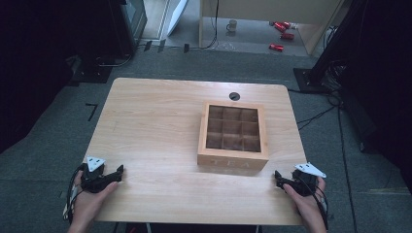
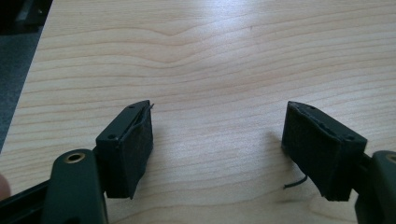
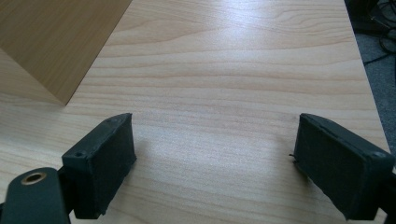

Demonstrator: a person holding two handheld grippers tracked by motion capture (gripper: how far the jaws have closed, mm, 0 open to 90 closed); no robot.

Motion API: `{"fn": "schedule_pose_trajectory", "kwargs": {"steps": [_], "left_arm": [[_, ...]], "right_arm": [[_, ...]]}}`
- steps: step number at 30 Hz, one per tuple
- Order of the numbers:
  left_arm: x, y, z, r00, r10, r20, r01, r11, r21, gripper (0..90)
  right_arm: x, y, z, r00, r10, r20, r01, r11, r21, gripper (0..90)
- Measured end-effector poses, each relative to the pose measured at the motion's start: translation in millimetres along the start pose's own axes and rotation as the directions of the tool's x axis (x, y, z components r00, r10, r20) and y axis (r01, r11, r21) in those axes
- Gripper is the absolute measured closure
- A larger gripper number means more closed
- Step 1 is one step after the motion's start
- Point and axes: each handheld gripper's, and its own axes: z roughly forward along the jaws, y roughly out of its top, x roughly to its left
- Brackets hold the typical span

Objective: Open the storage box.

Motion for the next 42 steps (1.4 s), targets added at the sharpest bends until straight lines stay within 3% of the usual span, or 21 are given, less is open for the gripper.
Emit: {"fn": "schedule_pose_trajectory", "kwargs": {"steps": [6, 7, 10, 15, 19, 29, 42], "left_arm": [[0.4, 2.7, -1.4, 0.9998, 0.003, -0.019, -0.003, 0.9998, 0.022, 20.9], [-0.4, 4.6, -2.3, 0.9998, -0.017, 0.004, 0.017, 0.9998, 0.014, 20.4], [-4.0, 7.2, -3.1, 0.9999, -0.012, 0.007, 0.012, 0.9999, 0.001, 19.6], [-26.3, 20.2, -2.2, 0.9981, 0.005, 0.061, -0.004, 0.9996, -0.027, 19.6], [-45.6, 27.7, -1.1, 0.9937, 0.042, 0.104, -0.039, 0.9987, -0.032, 19.7], [-94.2, 44.0, 3.2, 0.9718, 0.115, 0.206, -0.106, 0.9929, -0.054, 20.5], [-143.3, 59.4, 5.5, 0.9338, 0.182, 0.308, -0.160, 0.9824, -0.096, 21.1]], "right_arm": [[0.1, 0.0, 0.0, 1.0000, 0.001, 0.000, -0.001, 1.000, 0.000, 11.9], [0.0, 0.0, 0.0, 1.0000, 0.000, 0.000, 0.000, 1.000, 0.000, 11.9], [0.0, 0.0, 0.0, 1.0000, 0.000, 0.000, 0.000, 1.000, 0.000, 11.9], [0.0, 0.0, 0.0, 1.0000, 0.000, 0.000, 0.000, 1.000, 0.000, 11.9], [0.0, 0.0, 0.0, 1.0000, 0.000, 0.000, 0.000, 1.000, 0.000, 11.9], [0.6, 0.3, 0.3, 1.0000, 0.003, 0.001, -0.003, 1.000, 0.002, 11.6], [2.0, 1.4, 2.6, 0.9998, -0.012, -0.015, 0.012, 1.000, 0.015, 4.6]]}}
